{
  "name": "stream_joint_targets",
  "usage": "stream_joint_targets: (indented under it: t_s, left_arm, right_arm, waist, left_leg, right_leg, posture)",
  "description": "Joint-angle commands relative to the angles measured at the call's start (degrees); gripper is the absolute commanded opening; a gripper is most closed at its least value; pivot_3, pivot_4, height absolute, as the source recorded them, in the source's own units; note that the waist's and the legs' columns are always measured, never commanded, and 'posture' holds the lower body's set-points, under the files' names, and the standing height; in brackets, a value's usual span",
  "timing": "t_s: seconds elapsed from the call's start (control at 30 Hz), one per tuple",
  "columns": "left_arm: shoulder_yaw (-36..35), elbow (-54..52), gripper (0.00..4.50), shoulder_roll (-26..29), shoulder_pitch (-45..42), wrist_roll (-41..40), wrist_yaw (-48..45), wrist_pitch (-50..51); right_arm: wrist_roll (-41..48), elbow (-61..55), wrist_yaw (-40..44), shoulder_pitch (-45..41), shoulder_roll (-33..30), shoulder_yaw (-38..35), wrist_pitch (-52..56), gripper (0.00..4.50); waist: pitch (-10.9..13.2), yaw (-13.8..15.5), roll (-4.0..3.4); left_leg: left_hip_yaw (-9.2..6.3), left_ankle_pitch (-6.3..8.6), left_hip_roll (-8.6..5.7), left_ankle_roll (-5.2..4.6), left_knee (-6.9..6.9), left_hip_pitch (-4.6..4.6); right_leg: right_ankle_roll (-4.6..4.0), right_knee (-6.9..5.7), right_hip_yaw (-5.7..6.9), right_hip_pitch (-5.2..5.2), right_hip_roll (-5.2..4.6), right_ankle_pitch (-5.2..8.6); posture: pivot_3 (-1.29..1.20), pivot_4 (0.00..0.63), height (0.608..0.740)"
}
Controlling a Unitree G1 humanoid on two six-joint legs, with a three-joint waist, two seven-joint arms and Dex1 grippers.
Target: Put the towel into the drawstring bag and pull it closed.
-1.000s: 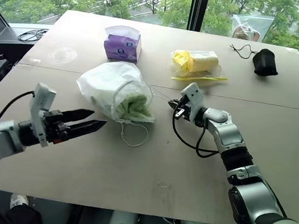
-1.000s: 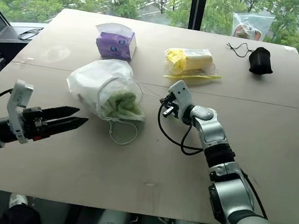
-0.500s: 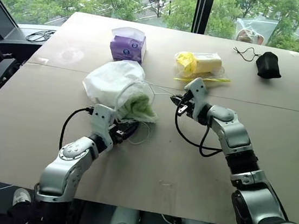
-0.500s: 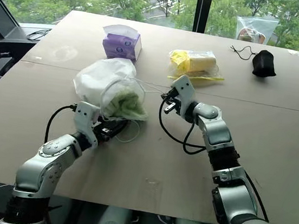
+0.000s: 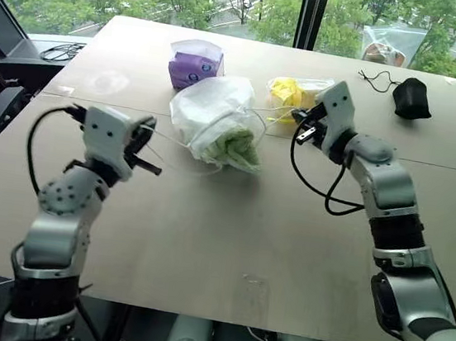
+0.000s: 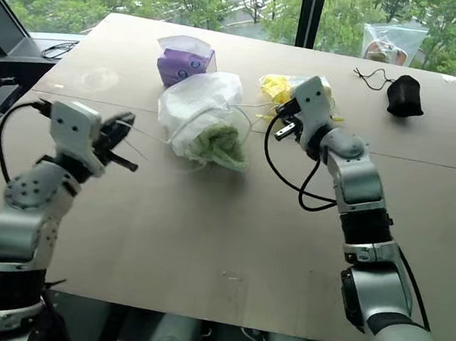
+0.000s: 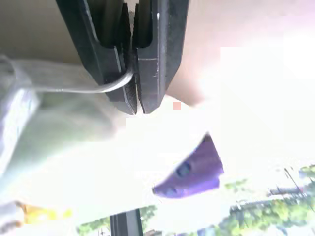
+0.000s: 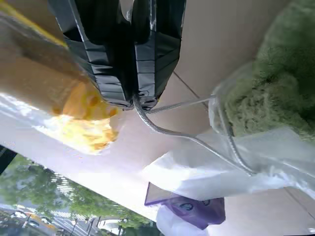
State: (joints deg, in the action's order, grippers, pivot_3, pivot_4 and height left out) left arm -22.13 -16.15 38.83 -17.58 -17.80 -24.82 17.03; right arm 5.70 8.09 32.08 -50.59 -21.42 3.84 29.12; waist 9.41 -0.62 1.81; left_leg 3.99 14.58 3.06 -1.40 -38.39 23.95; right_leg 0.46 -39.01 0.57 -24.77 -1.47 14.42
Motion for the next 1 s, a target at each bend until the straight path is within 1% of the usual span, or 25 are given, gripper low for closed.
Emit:
stream_joint_targets:
  t_s: [0.03, 0.1, 0.17, 0.2, 0.27, 0.3, 0.33, 0.37, 0.4, 0.43, 0.5, 0.53, 0.57, 0.6, 0.63, 0.67, 0.7, 0.77, 0.8, 0.83, 0.87, 0.9, 0.93, 0.97, 1.0]
  left_arm:
    - [-3.31, 0.99, 0.13, 5.0, -5.21, -3.13, -4.08, -0.43]
    - [-2.95, 6.15, 0.13, 7.7, -14.78, -4.26, -4.23, 0.39]
    - [-2.38, 10.53, 0.13, 8.57, -20.77, -4.15, -3.93, 0.5]
    - [-1.9, 13.54, 0.13, 8.22, -22.11, -3.72, -3.34, 1.67]
    - [-0.1, 18.62, 0.13, 8.64, -22.99, -0.42, -3.18, -0.17]
    - [-0.11, 19.56, 0.13, 7.72, -23.59, -0.86, -2.89, -0.24]
    - [1.13, 20.1, 0.13, 6.61, -23.1, -0.86, -2.78, 1.04]
    - [3.66, 20.2, 0.13, 6.48, -21.21, -0.71, -4.6, 3.68]
    - [4.56, 20.58, 0.13, 5.87, -20.77, -0.14, -5.35, 2.25]
    - [3.75, 21.67, 0.13, 5.08, -23.0, -1.27, -4.57, 2.45]
    - [1.67, 25.98, 0.13, 5.09, -28.93, -1.83, -2.72, 0.12]
    - [2.26, 28.44, 0.13, 5.35, -29.71, -1.56, -3.79, 0.38]
    - [6.07, 30.94, 0.13, 6.31, -27.3, 0.62, -7.06, 2.03]
    - [8.25, 31.99, 0.13, 6.79, -26.07, 3.12, -8.58, -1.05]
    - [7.56, 32.18, 0.13, 5.87, -28.22, 1.76, -8.75, -1.87]
    - [5.72, 33.1, 0.13, 5.19, -32.82, 0.1, -7.51, -3.5]
    - [4.19, 34.46, 0.13, 4.94, -36.96, -0.72, -5.88, -4.64]
    - [6.33, 37.66, 0.13, 5.07, -36.43, 0.17, -8.81, -2.58]
    - [10.12, 38.83, 0.13, 5.89, -33.24, 2.46, -11.86, -0.23]
    - [11.53, 38.1, 0.13, 5.78, -31.48, 4.34, -12.69, -3.91]
    - [8.57, 36.88, 0.13, 3.82, -34.48, 1.13, -10.47, -4.06]
    - [8.01, 38.0, 0.13, 3.96, -36.46, 1.18, -9.64, -4.88]
    - [7.38, 39.05, 0.13, 4.06, -38.23, 1.23, -9.02, -5.32]
    - [9.4, 40.67, 0.13, 4.56, -36.56, 2.53, -11.22, -4.04]
    - [11.09, 41.24, 0.13, 5.47, -33.88, 5.03, -12.49, -6.82]
  right_arm:
    - [0.15, -6.46, 2.13, -4.18, -4.07, -1.26, 1.84, 0.0]
    - [3.42, -7.98, 3.4, -10.3, -6.74, -4.35, 6.37, 0.0]
    - [4.51, -8.89, 4.56, -13.54, -9.04, -5.29, 8.43, 0.0]
    - [5.18, -9.83, 5.05, -13.61, -9.87, -5.48, 9.64, 0.0]
    - [4.04, -11.36, 5.99, -12.85, -12.83, -4.49, 8.6, 0.0]
    - [4.9, -12.18, 5.25, -13.13, -13.18, -5.82, 10.22, 0.0]
    - [7.04, -13.41, 4.08, -13.11, -12.13, -7.64, 13.11, 0.0]
    - [8.5, -15.83, 4.59, -11.44, -11.99, -7.5, 14.97, 0.0]
    - [8.86, -18.66, 6.44, -9.53, -13.37, -6.9, 13.8, 0.0]
    - [10.09, -19.87, 7.85, -10.03, -15.08, -7.86, 14.73, 0.0]
    - [11.0, -18.63, 6.46, -13.21, -17.35, -10.92, 17.61, 0.0]
    - [10.96, -18.25, 6.64, -11.74, -18.05, -10.45, 18.09, 0.0]
    - [10.49, -18.75, 8.03, -6.51, -18.78, -8.32, 16.93, 0.0]
    - [10.48, -19.55, 8.77, -3.45, -19.1, -7.64, 15.58, 0.0]
    - [12.56, -19.97, 7.55, -4.8, -17.98, -9.78, 17.06, 0.0]
    - [15.11, -19.46, 4.84, -9.69, -16.68, -13.4, 19.65, 0.0]
    - [16.65, -18.65, 2.54, -14.17, -15.83, -15.94, 21.46, 0.0]
    - [16.9, -18.34, 2.48, -12.14, -15.56, -15.19, 22.45, 0.0]
    - [14.94, -18.87, 4.71, -7.13, -17.5, -11.61, 20.83, 0.0]
    - [12.74, -19.48, 6.29, -3.82, -19.4, -9.45, 17.28, 0.0]
    - [15.29, -19.92, 3.96, -6.48, -17.95, -12.77, 19.57, 0.0]
    - [15.13, -19.35, 2.58, -7.53, -18.44, -13.68, 19.63, 0.0]
    - [15.17, -18.68, 1.42, -8.81, -18.59, -14.57, 19.96, 0.0]
    - [14.57, -18.19, 2.33, -6.03, -19.49, -13.28, 19.52, 0.0]
    - [12.35, -18.5, 3.78, -1.67, -21.52, -11.31, 16.5, 0.0]
  waist:
    - [-0.06, -0.09, -0.06]
    - [-0.06, -0.19, -0.13]
    - [0.07, -0.21, -0.07]
    - [0.06, -0.19, -0.07]
    - [0.04, -0.2, -0.08]
    - [0.04, -0.18, -0.08]
    - [0.04, -0.2, -0.08]
    - [0.05, -0.2, -0.07]
    - [0.03, -0.15, -0.05]
    - [0.06, -0.08, -0.07]
    - [0.28, 0.0, 0.03]
    - [0.3, 0.03, 0.07]
    - [0.16, 0.07, 0.16]
    - [0.09, 0.05, 0.15]
    - [0.04, 0.02, 0.09]
    - [0.08, -0.06, 0.05]
    - [0.26, -0.11, 0.0]
    - [0.61, -0.13, -0.03]
    - [0.51, -0.13, -0.05]
    - [0.22, -0.06, -0.07]
    - [0.05, -0.02, -0.09]
    - [0.09, -0.02, -0.07]
    - [0.26, -0.06, -0.08]
    - [0.29, -0.09, -0.08]
    - [0.27, -0.08, -0.1]
  left_leg:
    - [0.07, 0.0, -0.01, 0.0, 0.04, -0.03]
    - [0.26, -0.07, -0.04, 0.12, 0.09, -0.18]
    - [0.22, -0.08, -0.04, 0.14, 0.09, 0.03]
    - [0.24, -0.08, -0.01, 0.14, 0.08, 0.05]
    - [0.26, -0.07, 0.02, 0.14, 0.11, 0.0]
    - [0.26, -0.07, 0.02, 0.14, 0.12, -0.01]
    - [0.3, -0.07, 0.02, 0.14, 0.14, -0.01]
    - [0.31, -0.07, 0.02, 0.14, 0.14, 0.0]
    - [0.33, -0.07, 0.03, 0.14, 0.12, 0.01]
    - [0.31, -0.08, 0.03, 0.14, 0.11, 0.01]
    - [0.27, -0.08, 0.04, 0.14, 0.03, 0.15]
    - [0.2, -0.08, 0.05, 0.14, -0.06, 0.37]
    - [0.1, -0.09, 0.1, 0.15, -0.25, 0.76]
    - [0.11, -0.1, 0.07, 0.16, -0.28, 0.81]
    - [0.12, -0.09, 0.07, 0.16, -0.27, 0.66]
    - [0.22, -0.09, 0.07, 0.16, -0.21, 0.47]
    - [0.32, -0.09, 0.05, 0.15, -0.17, 0.49]
    - [0.33, -0.11, 0.06, 0.15, -0.35, 1.1]
    - [0.25, -0.13, 0.07, 0.17, -0.57, 1.46]
    - [0.2, -0.13, 0.11, 0.18, -0.73, 1.46]
    - [0.17, -0.13, 0.11, 0.18, -0.68, 1.28]
    - [0.26, -0.12, 0.14, 0.17, -0.48, 0.6]
    - [0.39, -0.1, 0.16, 0.15, -0.46, 0.62]
    - [0.41, -0.05, 0.1, 0.08, -0.41, 1.04]
    - [0.42, -0.06, 0.09, 0.07, -0.52, 1.26]
  right_leg:
    - [0.02, 0.11, 0.05, 0.02, 0.02, 0.01]
    - [0.13, 0.2, -0.08, 0.12, -0.01, 0.08]
    - [0.16, 0.15, 0.02, -0.06, 0.17, 0.09]
    - [0.16, 0.12, -0.02, -0.09, 0.29, 0.09]
    - [0.15, 0.16, -0.06, -0.07, 0.32, 0.1]
    - [0.15, 0.18, -0.09, -0.05, 0.33, 0.1]
    - [0.15, 0.19, -0.1, -0.06, 0.31, 0.1]
    - [0.15, 0.18, -0.1, -0.07, 0.31, 0.1]
    - [0.16, 0.14, -0.12, -0.08, 0.28, 0.1]
    - [0.16, 0.16, -0.18, -0.05, 0.23, 0.1]
    - [0.15, 0.06, -0.16, -0.15, 0.09, 0.09]
    - [0.14, 0.02, -0.08, -0.33, 0.11, 0.08]
    - [0.1, -0.04, -0.01, -0.58, 0.15, 0.05]
    - [0.1, -0.02, 0.07, -0.61, 0.37, 0.04]
    - [0.11, 0.04, 0.04, -0.46, 0.36, 0.05]
    - [0.14, 0.13, 0.02, -0.32, 0.32, 0.08]
    - [0.14, 0.12, -0.03, -0.38, 0.3, 0.08]
    - [0.22, -0.19, -0.06, -1.05, 0.34, -0.06]
    - [0.19, -0.39, -0.02, -1.41, 0.39, -0.1]
    - [0.19, -0.41, 0.03, -1.36, 0.45, -0.09]
    - [0.19, -0.34, 0.04, -1.05, 0.45, -0.08]
    - [0.25, -0.1, 0.04, -0.45, 0.42, -0.04]
    - [0.29, 0.13, 0.01, -0.37, 0.39, 0.14]
    - [0.33, -0.01, -0.02, -0.83, 0.35, 0.06]
    - [0.37, -0.06, -0.06, -1.08, 0.37, -0.07]
  posture:
    - [0.0, 0.15, 0.74]
    - [0.0, 0.15, 0.74]
    - [0.0, 0.15, 0.74]
    - [0.0, 0.15, 0.74]
    - [0.0, 0.15, 0.74]
    - [0.0, 0.15, 0.74]
    - [0.0, 0.15, 0.74]
    - [0.0, 0.15, 0.74]
    - [0.0, 0.15, 0.74]
    - [0.0, 0.15, 0.74]
    - [0.0, 0.15, 0.74]
    - [0.0, 0.15, 0.74]
    - [0.0, 0.15, 0.74]
    - [0.0, 0.15, 0.74]
    - [0.0, 0.15, 0.74]
    - [0.0, 0.15, 0.74]
    - [0.0, 0.15, 0.74]
    - [0.0, 0.15, 0.74]
    - [0.0, 0.15, 0.74]
    - [0.0, 0.15, 0.74]
    - [0.0, 0.15, 0.74]
    - [0.0, 0.15, 0.74]
    - [0.0, 0.15, 0.74]
    - [0.0, 0.15, 0.74]
    - [0.0, 0.15, 0.74]
